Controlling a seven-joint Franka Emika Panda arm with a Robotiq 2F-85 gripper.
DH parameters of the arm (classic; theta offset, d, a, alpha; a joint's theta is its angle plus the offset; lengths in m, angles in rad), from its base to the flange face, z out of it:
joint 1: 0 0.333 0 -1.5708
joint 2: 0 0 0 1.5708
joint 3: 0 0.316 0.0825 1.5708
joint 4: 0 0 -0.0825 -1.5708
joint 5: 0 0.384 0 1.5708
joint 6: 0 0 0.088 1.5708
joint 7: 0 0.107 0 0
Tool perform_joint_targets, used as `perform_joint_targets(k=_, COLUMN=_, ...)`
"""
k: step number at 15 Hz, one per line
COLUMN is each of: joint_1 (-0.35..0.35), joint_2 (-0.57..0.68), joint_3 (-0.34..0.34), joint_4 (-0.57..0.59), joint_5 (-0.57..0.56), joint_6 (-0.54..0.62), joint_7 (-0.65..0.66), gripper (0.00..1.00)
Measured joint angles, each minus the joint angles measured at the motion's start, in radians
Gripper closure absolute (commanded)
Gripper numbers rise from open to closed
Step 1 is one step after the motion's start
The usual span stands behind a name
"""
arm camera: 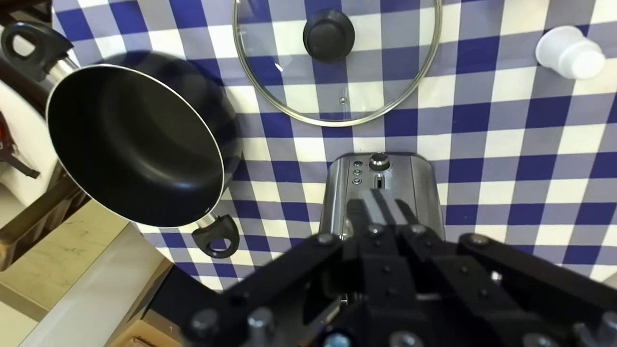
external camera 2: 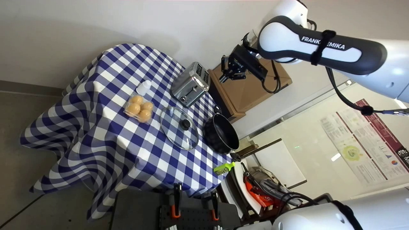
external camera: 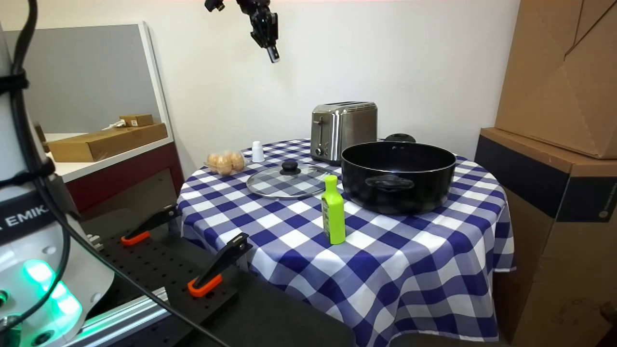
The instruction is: Push down the switch of the toaster
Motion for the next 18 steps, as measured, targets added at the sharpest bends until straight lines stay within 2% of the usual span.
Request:
perform_joint_targets(k=9, joint_1=0.057, joint_2=0.252, joint_3=-0.149, joint_4=0.173, joint_5=-0.051, joint_6=0.174, joint_7=0.009, gripper=1.0)
perform_joint_targets(k=14, joint_1=0.093, joint_2=0.398, joint_3=-0.225, joint_4=0.258, joint_5=-0.051, joint_6=0.235, joint_7=0.009, gripper=1.0)
perform_joint_targets(k=18, joint_1=0.108, joint_2=0.504, joint_3=-0.259, joint_4=0.332, joint_5=-0.042, joint_6=0.25, joint_7=-0.002, gripper=1.0)
